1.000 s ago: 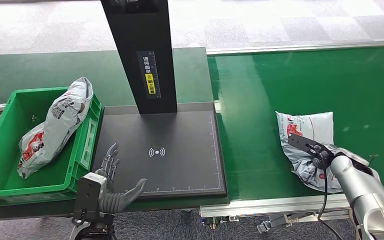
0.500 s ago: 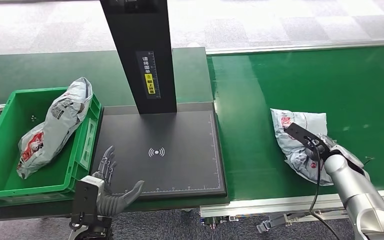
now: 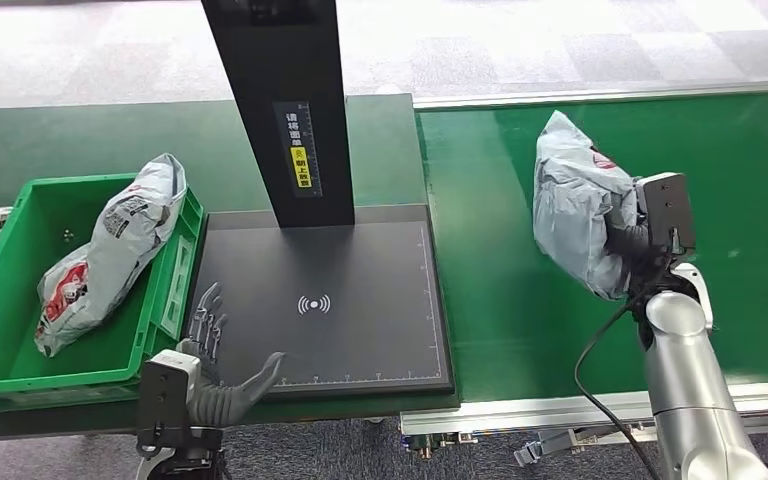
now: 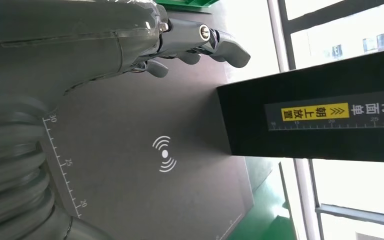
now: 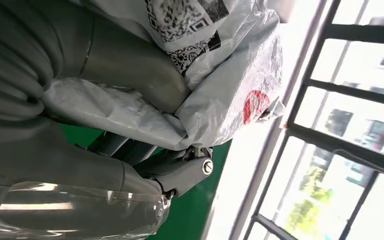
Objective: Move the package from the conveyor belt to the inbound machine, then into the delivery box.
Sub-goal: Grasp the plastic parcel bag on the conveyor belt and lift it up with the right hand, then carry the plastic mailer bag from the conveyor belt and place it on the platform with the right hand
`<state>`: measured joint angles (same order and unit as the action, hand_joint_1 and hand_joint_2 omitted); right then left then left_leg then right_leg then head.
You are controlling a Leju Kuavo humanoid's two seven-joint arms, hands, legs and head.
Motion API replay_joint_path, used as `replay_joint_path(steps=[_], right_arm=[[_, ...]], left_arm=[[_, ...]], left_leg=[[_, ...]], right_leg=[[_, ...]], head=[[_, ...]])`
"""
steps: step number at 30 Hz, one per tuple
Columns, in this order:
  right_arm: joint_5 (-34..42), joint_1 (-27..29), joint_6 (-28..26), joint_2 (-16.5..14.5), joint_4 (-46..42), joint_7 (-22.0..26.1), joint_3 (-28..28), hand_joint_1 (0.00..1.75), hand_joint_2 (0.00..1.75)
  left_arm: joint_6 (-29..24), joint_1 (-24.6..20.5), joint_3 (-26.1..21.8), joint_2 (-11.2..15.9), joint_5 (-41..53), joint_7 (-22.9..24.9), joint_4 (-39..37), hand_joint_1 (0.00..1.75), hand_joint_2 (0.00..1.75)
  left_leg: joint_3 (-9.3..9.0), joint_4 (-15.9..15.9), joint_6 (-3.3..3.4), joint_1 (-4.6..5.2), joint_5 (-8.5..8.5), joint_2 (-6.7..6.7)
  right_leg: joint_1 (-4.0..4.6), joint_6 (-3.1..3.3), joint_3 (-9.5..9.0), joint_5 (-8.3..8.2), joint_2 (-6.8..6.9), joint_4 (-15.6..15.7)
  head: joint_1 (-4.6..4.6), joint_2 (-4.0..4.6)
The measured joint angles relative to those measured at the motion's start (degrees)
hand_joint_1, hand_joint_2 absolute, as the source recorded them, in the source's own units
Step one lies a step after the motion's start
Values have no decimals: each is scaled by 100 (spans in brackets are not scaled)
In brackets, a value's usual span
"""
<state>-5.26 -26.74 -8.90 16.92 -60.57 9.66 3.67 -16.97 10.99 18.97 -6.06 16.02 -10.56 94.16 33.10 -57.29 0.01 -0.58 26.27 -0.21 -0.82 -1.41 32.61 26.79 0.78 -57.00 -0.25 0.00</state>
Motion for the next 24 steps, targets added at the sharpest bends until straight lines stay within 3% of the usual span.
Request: replay_joint_path(steps=[5,10,24], right_arm=[[422,260,87,-219,-913,62,-103,175,175],[702,237,531,-404,-1330,0,-490,175,175],[1978,-670,1822,-1020,-1026,-654,-2588,175,175]], left_arm=[[54,-66,1,-9,-15,-56,-87,0,175],[70,-106,-2,-10,-49,-115,-154,0,175],[109,-275,58,-21,-103,-162,-292,0,175]], left_leg=[[0,2,-1,0,1,5],[0,2,-1,0,0,8],[-2,3,-6,-2,-4,12]], right_leg=[[0,0,1,0,-9,-1],[0,1,1,0,-11,-2],[2,2,2,1,-12,-9]], head=[[-1,0],[-1,0],[-1,0]])
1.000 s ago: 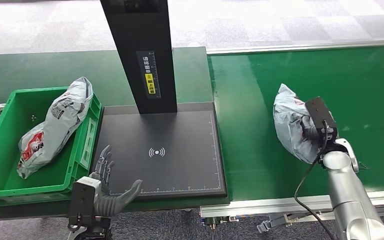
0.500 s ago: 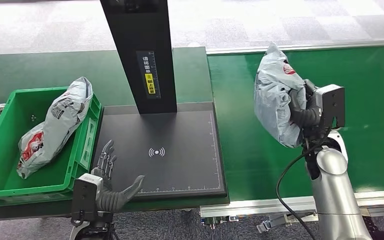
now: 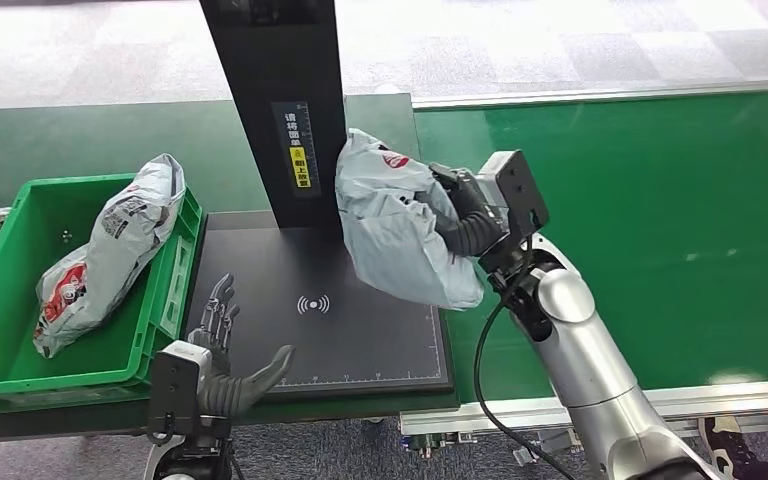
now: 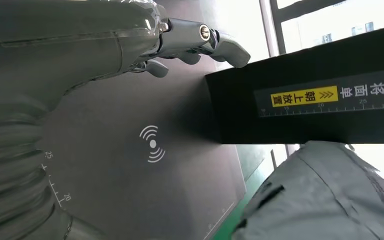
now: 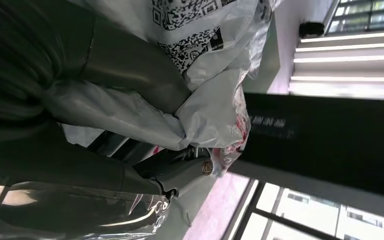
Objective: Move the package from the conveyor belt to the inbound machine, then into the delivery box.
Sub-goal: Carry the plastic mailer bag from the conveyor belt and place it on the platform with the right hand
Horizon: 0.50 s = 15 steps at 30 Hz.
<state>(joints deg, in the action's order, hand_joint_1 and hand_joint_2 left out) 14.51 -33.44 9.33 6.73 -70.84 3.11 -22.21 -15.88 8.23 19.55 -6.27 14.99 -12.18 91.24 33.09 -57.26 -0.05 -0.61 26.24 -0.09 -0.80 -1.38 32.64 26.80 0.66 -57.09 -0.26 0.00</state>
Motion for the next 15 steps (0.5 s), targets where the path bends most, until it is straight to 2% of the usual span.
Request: replay_joint_path(steps=[6,12,15], right_arm=[[412,-215,136,-122,322,-103,-598,175,175],[424,-354,-50,-164,597,-217,-944,171,175],[422,-393,-142,-166,712,-236,-1023,40,175]], left_arm=[[-66,-40,39,8,-71,-44,-105,0,175],[-107,-44,53,19,-96,-50,-149,0,175],[-117,-45,77,29,-107,-50,-156,0,175]], left_leg=[[0,0,0,0,0,0],[0,0,0,0,0,-1],[0,-1,0,0,0,-1]], right_leg=[[-1,0,0,0,0,0],[0,0,0,0,1,0],[0,0,1,0,0,0]], head=[[0,0],[0,0],[1,0]])
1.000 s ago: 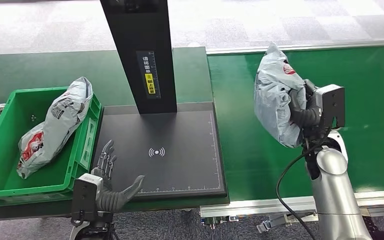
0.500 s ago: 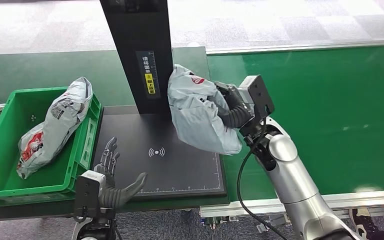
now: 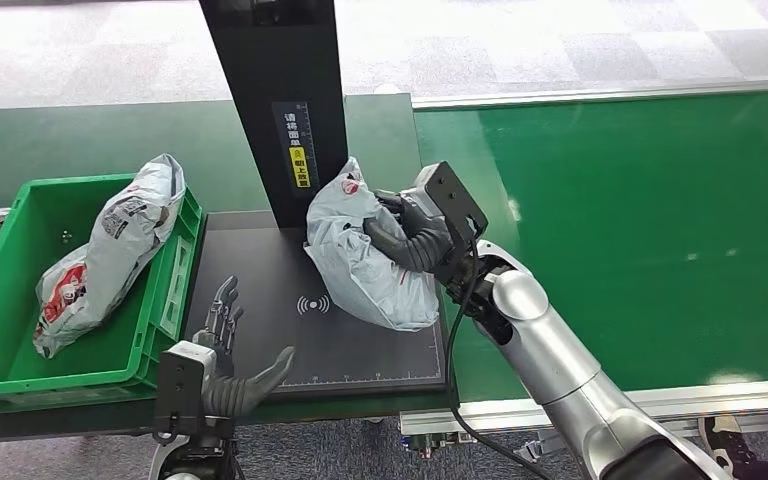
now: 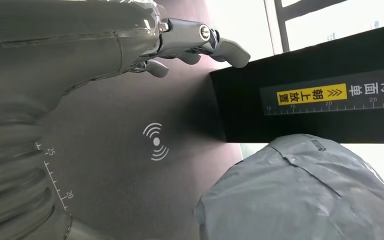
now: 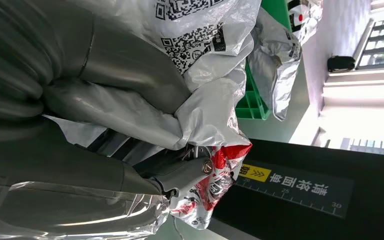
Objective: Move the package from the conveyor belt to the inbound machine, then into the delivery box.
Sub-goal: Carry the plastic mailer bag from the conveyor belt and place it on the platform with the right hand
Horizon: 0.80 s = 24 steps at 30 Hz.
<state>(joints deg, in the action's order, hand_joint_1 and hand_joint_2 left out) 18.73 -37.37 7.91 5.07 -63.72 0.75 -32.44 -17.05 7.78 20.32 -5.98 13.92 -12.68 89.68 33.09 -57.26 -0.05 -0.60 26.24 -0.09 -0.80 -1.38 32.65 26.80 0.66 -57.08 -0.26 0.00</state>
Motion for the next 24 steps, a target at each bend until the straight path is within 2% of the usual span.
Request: replay_joint_path(steps=[1,5,11,16,19,24], right_arm=[[0,-18,-14,0,42,-2,-19,0,175],[23,-145,77,2,279,-54,-129,0,175],[267,-441,652,8,834,-300,-328,0,175],[343,-493,870,74,1052,-307,-451,0,175],[422,-506,831,147,1099,-238,-511,0,175],[556,-372,468,329,911,76,-503,0,175]], left_arm=[[-4,-2,8,3,-3,0,-6,0,175],[-42,-30,29,26,-59,0,-53,0,175],[-138,-39,100,46,-101,0,-70,0,175],[-254,-51,101,63,-62,-36,-53,0,175],[-498,-26,89,77,57,-173,61,0,175],[-1096,127,-9,85,388,-636,586,0,175]], left_leg=[[0,0,0,0,0,0],[0,0,0,0,0,0],[-3,-1,0,0,-1,1],[-3,-1,0,0,-1,0],[-3,-2,0,0,0,1],[-3,-2,0,0,0,0]], right_leg=[[0,0,0,0,0,0],[0,0,0,0,0,0],[0,0,-1,0,0,0],[0,0,-1,0,0,0],[0,0,-1,0,0,0],[0,0,-1,0,1,0]], head=[[0,0],[-1,0],[-1,0],[0,0],[0,0],[-1,0]])
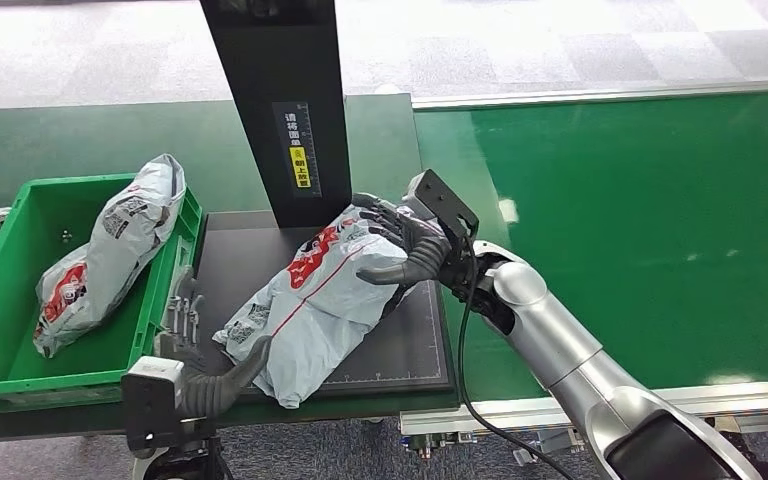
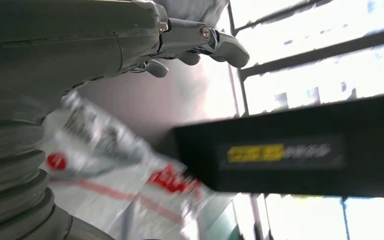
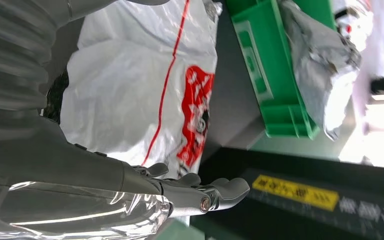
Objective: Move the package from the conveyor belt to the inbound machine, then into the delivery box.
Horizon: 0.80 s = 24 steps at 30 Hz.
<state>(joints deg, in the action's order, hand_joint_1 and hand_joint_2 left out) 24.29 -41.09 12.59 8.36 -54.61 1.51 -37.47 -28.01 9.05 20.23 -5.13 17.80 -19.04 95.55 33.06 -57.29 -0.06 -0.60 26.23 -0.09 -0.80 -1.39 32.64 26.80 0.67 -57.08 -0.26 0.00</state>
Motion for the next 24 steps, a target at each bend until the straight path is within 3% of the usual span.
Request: replay_joint_path(steps=[4,8,16,24], right_arm=[[15,118,-87,50,-131,117,60,0,175],[-72,699,-357,128,-745,663,511,0,175],[-428,917,-834,-51,-1288,1163,1010,0,175],[-608,1411,-863,-58,-2031,1276,1410,0,175]], left_arm=[[-208,11,-41,9,170,-155,193,0,175],[-737,-116,-79,107,1446,-317,835,0,175],[643,-1009,798,205,2306,465,565,0,175],[1117,-1774,1521,334,2672,617,-482,0,175]], left_leg=[[0,0,0,0,0,0],[-2,0,0,0,0,0],[-7,-2,-4,2,-5,-1],[-2,-2,-5,2,-3,-3]], right_leg=[[0,0,0,0,0,0],[0,0,-1,0,0,0],[-3,4,-6,-6,0,0],[-1,5,1,-4,2,1]], head=[[0,0],[1,0],[0,0],[0,0]])
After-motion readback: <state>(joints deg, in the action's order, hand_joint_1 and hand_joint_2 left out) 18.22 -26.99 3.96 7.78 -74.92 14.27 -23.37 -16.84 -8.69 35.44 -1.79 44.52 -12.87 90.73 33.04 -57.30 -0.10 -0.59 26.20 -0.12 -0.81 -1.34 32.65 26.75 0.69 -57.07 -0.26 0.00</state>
